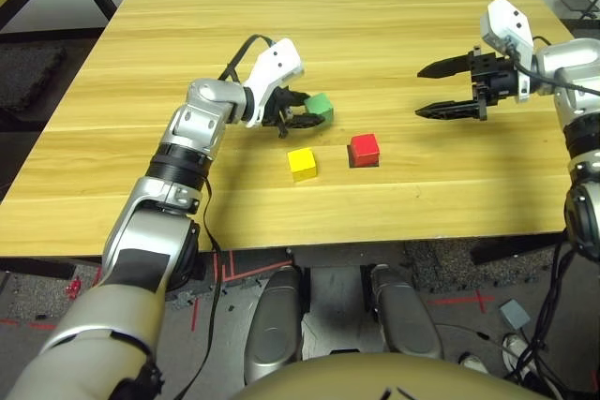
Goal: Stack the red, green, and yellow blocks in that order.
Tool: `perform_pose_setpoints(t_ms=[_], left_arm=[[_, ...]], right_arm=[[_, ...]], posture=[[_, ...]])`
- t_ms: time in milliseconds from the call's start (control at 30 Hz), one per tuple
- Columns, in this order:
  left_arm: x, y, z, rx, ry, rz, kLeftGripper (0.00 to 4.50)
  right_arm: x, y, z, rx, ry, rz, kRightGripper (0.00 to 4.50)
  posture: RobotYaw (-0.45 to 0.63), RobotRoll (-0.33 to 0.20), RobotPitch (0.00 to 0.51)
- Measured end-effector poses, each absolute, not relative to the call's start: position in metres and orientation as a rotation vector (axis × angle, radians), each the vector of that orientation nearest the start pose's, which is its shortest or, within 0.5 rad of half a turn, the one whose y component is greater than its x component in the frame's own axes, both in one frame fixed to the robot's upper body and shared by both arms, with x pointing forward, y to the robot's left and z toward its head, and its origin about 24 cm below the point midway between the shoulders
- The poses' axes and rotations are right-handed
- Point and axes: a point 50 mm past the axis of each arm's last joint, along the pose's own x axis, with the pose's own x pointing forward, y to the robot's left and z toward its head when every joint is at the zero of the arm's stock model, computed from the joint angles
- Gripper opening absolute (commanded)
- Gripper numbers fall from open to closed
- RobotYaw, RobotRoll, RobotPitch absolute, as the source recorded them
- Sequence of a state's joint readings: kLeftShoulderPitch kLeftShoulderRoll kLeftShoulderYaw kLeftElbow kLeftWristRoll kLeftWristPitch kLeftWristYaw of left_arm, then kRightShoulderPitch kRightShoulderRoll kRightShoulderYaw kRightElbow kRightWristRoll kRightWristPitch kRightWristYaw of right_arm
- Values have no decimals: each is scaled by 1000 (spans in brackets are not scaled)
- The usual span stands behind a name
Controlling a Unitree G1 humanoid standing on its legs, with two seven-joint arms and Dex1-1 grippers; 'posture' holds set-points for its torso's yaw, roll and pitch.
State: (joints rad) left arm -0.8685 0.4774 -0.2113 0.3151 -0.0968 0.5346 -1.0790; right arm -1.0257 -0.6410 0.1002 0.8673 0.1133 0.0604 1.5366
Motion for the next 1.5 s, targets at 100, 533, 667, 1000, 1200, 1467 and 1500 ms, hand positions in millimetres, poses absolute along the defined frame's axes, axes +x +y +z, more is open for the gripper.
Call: perform_pose_setpoints(t_ms=[100, 533, 667, 1000, 1200, 1467, 1500], left_arm=[[340, 118, 200, 417, 253, -1119, 2051], [304, 73, 190, 442, 311, -1246, 2051], [306, 71, 178, 452, 315, -1264, 2051], [315, 77, 162, 462, 321, -1255, 2051], [318, 80, 160, 483, 315, -1255, 2051], [320, 80, 158, 496, 309, -1262, 2051], [320, 80, 158, 498, 307, -1263, 2051]], right_arm=[[359, -222, 188, -414, 259, 1285, 4500], [347, -225, 173, -364, 236, 1374, 4500], [341, -223, 178, -337, 179, 1414, 4500], [331, -222, 185, -318, 163, 1457, 4500], [328, -223, 185, -303, 167, 1465, 4500], [327, -222, 185, -300, 168, 1469, 4500], [327, -222, 184, -299, 168, 1469, 4500]], posture=[[301, -21, 119], [245, -1, 134], [225, 0, 136], [199, 4, 141], [195, 8, 142], [189, 10, 143], [189, 10, 144]])
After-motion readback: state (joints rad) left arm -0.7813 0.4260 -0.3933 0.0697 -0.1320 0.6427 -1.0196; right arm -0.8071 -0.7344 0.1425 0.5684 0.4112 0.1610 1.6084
